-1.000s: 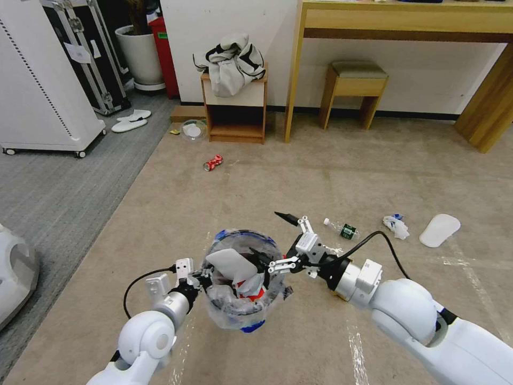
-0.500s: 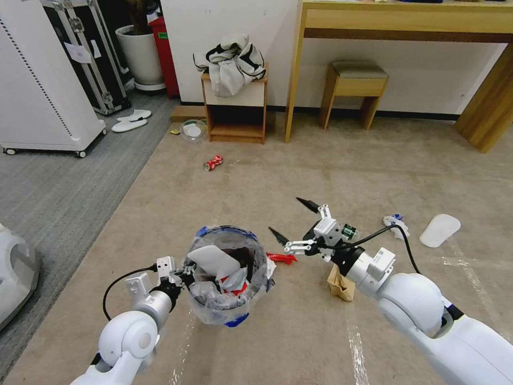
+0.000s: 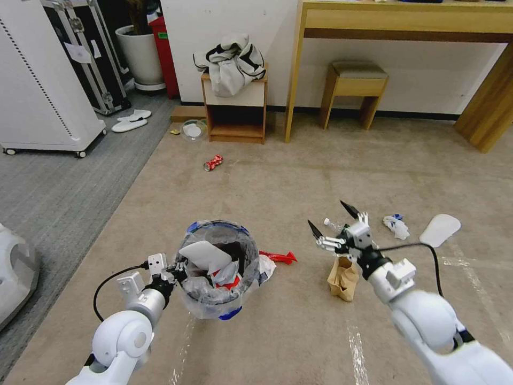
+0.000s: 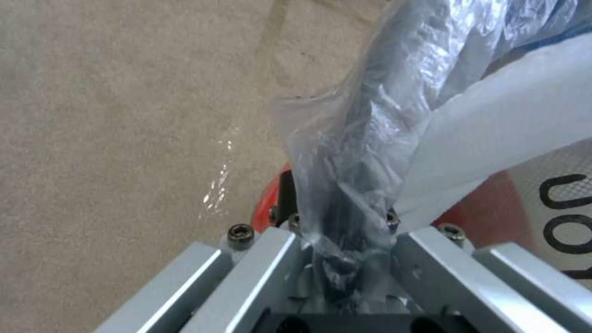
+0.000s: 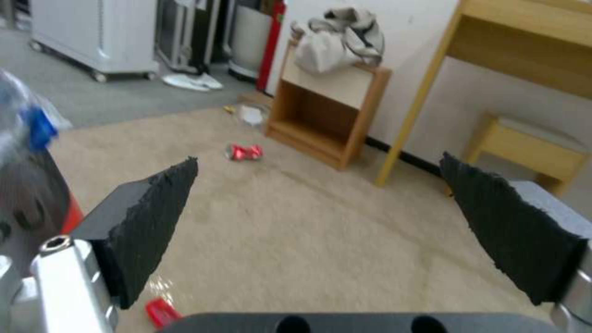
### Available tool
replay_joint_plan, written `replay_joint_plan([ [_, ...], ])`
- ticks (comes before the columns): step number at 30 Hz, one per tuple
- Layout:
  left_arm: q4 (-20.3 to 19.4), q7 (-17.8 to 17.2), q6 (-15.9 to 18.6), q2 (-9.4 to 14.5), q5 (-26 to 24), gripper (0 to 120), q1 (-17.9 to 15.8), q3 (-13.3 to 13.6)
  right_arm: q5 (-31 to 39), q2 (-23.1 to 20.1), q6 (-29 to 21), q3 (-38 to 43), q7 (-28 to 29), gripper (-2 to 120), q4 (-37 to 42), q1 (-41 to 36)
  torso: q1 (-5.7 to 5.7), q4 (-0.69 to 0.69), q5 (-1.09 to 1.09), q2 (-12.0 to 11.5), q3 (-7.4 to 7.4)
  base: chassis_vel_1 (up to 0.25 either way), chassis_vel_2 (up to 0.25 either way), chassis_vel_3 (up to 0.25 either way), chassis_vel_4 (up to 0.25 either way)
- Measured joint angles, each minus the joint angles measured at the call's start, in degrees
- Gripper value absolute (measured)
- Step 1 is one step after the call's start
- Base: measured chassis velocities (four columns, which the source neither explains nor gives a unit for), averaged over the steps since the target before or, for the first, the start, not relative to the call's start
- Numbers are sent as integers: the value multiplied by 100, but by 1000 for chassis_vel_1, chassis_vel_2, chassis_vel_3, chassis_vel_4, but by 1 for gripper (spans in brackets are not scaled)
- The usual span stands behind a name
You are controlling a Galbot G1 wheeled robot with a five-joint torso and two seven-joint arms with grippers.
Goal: Pick up the trash bin and place the garbage on the floor into it.
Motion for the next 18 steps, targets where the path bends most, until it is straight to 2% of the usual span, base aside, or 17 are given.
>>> replay_joint_plan([
  [8, 50, 27, -39, -92, 123, 1, -50, 30, -259, 437, 61, 123, -13, 100, -182, -79, 0, 2, 0, 0, 1, 0, 0, 0, 0],
  [18, 24, 29, -40, -15, 100, 1, -78, -41, -213, 499, 29, 156, -11, 100, -273, -84, 0, 2, -1, 0, 1, 0, 0, 0, 0],
])
